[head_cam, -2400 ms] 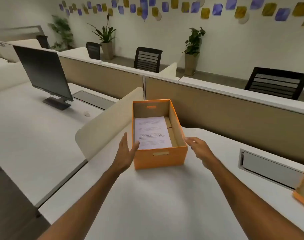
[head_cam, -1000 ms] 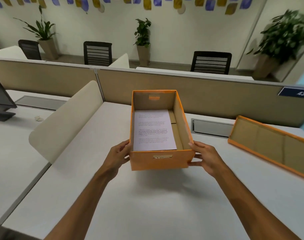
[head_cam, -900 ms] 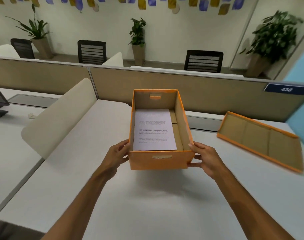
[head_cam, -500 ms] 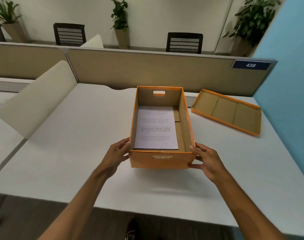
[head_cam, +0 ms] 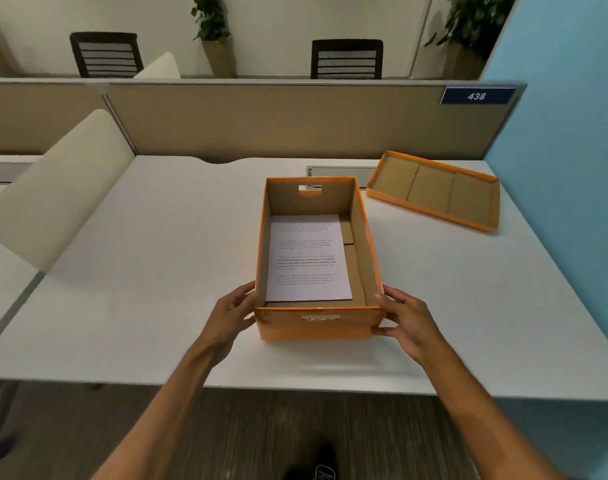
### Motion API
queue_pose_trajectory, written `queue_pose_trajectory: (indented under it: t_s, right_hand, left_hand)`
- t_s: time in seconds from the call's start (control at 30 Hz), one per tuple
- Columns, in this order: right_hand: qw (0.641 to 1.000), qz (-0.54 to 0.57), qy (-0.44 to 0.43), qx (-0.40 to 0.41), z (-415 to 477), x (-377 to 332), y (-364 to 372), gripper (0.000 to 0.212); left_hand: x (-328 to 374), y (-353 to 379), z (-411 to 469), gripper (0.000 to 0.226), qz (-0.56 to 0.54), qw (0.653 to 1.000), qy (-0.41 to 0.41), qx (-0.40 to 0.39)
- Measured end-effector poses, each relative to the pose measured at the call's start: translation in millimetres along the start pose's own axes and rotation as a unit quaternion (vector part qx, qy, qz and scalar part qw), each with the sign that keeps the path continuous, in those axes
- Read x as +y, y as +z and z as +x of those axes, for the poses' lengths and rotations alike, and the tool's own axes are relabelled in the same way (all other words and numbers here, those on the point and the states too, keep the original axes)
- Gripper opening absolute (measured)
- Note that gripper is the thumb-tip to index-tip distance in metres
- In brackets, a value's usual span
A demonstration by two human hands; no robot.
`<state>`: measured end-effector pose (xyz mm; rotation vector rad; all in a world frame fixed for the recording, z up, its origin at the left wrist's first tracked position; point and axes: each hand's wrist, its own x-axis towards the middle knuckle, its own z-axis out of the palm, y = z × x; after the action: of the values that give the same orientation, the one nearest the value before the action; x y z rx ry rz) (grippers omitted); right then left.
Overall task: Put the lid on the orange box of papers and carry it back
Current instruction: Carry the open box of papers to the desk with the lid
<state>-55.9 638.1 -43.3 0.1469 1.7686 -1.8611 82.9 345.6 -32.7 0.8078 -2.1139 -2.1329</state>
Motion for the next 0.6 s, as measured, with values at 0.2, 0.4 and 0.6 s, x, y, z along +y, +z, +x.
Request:
queue_pose_trajectory:
  t_s: [0.2,0.4,0.6]
  right_hand:
    - [0.999,0.026,0.005,0.02,-8.5,14.2,7.9,0.036]
    - [0.997,-0.057,-0.025,0.042,-15.6,17.4,14.9,0.043]
    - [0.976,-0.157,-0.068,0.132,-19.8,7.3,5.0,0.042]
  left_hand:
    - [-3.6,-7.6,-3.9,0.048,0.003,1.0,-0.005,-0.011]
    - [0.0,-11.7,-3.2,0.055,0.082,0.997,-0.003,0.015]
    - [16.8,-9.6,-4.6,0.053,0.253,0.959,0.067,0.108]
